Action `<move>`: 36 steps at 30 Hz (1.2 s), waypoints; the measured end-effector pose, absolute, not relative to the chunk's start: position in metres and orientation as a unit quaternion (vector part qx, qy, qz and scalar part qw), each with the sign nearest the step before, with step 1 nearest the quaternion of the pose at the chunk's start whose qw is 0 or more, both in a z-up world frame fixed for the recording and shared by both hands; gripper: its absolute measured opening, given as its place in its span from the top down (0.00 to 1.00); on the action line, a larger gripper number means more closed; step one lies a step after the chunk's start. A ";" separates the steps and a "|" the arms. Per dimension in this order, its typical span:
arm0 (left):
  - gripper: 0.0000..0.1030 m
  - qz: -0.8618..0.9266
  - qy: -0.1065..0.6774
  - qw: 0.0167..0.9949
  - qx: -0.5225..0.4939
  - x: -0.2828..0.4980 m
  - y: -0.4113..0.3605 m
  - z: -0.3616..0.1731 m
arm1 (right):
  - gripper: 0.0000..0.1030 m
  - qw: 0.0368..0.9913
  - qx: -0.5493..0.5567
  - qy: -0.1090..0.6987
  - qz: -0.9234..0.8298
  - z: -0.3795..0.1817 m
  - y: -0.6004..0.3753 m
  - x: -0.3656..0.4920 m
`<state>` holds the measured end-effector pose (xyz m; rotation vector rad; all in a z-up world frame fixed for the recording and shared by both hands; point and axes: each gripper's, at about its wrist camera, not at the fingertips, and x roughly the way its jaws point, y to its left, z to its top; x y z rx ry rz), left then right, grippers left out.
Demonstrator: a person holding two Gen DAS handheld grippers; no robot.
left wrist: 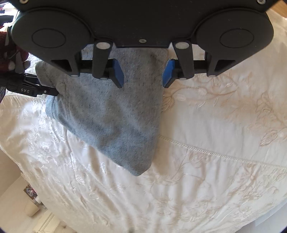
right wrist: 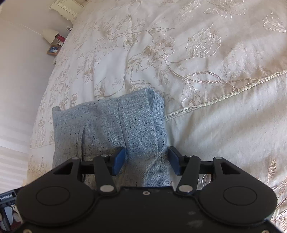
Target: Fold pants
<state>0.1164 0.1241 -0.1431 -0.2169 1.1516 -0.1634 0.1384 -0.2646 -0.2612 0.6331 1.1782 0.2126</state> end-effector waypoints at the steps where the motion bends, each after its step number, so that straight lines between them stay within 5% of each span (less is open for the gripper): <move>1: 0.44 -0.086 0.548 0.827 -0.096 0.123 0.121 -0.147 | 0.44 0.780 0.290 0.546 0.099 -0.260 -0.264 0.139; 6: 0.44 -0.102 0.582 0.805 -0.062 0.150 0.110 -0.189 | 0.44 0.779 0.276 0.555 0.094 -0.255 -0.255 0.139; 17: 0.12 -0.112 0.580 0.796 -0.129 0.160 0.134 -0.223 | 0.40 0.772 0.257 0.576 0.074 -0.254 -0.238 0.148; 19: 0.06 -0.095 0.583 0.785 -0.187 0.164 0.137 -0.226 | 0.46 0.767 0.261 0.581 0.078 -0.251 -0.233 0.151; 20: 0.12 -0.090 0.588 0.774 -0.219 0.166 0.138 -0.227 | 0.58 0.773 0.247 0.578 0.083 -0.244 -0.226 0.151; 21: 0.30 -0.110 0.589 0.763 -0.244 0.167 0.139 -0.226 | 0.69 0.781 0.227 0.575 0.084 -0.237 -0.219 0.150; 22: 0.73 -0.135 0.588 0.753 -0.263 0.167 0.140 -0.223 | 0.72 0.795 0.195 0.569 0.084 -0.225 -0.208 0.147; 23: 0.78 -0.137 0.584 0.754 -0.267 0.165 0.141 -0.216 | 0.75 0.806 0.174 0.559 0.087 -0.213 -0.202 0.144; 28: 0.80 -0.145 0.523 0.821 -0.178 0.147 0.142 -0.153 | 0.79 0.844 0.126 0.511 0.105 -0.152 -0.178 0.130; 36: 0.80 -0.130 0.467 0.854 -0.188 0.203 0.202 -0.100 | 0.79 0.864 0.150 0.465 0.122 -0.108 -0.139 0.183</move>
